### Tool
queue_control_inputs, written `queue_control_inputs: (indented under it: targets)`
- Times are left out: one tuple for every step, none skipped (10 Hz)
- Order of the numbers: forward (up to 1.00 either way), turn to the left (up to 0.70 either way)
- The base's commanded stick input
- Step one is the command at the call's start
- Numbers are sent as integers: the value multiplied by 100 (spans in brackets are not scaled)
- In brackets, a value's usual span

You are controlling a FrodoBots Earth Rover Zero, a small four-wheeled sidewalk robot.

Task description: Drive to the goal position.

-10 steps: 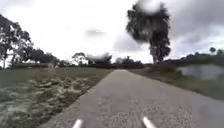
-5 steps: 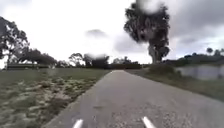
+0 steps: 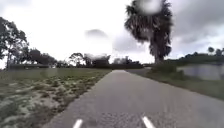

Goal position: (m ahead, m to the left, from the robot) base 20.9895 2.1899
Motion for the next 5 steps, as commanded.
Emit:
queue_control_inputs:
  targets:
    - [70,0]
    - [70,0]
    - [70,0]
    - [70,0]
    - [70,0]
